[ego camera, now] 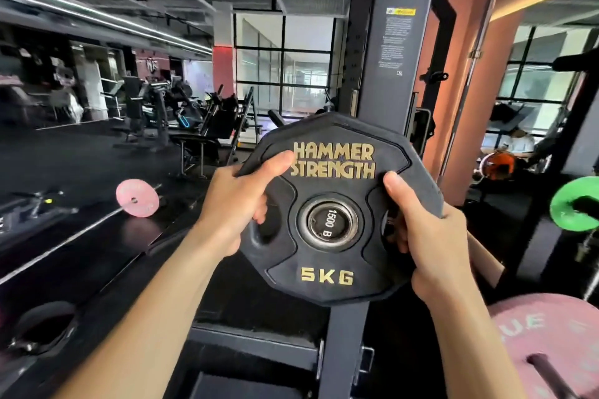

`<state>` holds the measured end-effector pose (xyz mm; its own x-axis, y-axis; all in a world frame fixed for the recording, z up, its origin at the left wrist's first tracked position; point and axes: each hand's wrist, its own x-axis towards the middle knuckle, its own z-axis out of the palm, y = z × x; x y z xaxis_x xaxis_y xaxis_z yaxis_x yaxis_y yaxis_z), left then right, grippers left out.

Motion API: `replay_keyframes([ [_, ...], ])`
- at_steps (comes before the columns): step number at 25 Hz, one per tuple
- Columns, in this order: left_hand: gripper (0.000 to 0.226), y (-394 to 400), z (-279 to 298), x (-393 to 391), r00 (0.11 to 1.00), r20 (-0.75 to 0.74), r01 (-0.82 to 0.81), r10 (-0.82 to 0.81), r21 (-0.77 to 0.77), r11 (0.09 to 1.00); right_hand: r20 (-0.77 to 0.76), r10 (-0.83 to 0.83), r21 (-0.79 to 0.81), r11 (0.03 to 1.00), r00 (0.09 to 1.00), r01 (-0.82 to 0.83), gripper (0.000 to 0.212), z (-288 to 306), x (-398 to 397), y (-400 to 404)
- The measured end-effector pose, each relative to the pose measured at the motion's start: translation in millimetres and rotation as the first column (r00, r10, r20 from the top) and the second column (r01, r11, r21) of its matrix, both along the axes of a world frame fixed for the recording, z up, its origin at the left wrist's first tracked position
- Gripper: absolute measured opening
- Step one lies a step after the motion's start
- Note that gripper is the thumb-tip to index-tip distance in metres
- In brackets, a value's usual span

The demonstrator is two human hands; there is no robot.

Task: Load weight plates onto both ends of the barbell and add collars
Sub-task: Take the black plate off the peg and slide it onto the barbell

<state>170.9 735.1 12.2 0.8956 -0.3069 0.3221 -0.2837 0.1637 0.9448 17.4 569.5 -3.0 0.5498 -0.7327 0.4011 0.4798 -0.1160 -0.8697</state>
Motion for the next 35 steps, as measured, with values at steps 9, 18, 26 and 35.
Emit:
replay_keyframes([
  [9,0.057,-55,0,65,0.997,0.08,0.028,-0.024,-0.056,0.998,-0.066,-0.109,-0.03,0.994,0.992,0.107,0.053,-5,77,-57],
  [18,0.053,-128,-13,154,0.999,-0.011,-0.033,0.032,-0.122,0.992,-0.108,-0.1,-0.13,0.988,0.989,0.086,0.041,3,164,-130],
  [26,0.064,-187,-3,229,0.998,-0.002,-0.063,0.063,-0.054,0.997,-0.172,-0.072,-0.067,0.996,0.982,0.061,0.041,3,237,-188],
  [35,0.067,-224,-4,274,0.993,-0.099,-0.07,0.069,-0.006,0.998,-0.233,0.01,-0.065,0.998,0.972,-0.026,0.038,13,283,-231],
])
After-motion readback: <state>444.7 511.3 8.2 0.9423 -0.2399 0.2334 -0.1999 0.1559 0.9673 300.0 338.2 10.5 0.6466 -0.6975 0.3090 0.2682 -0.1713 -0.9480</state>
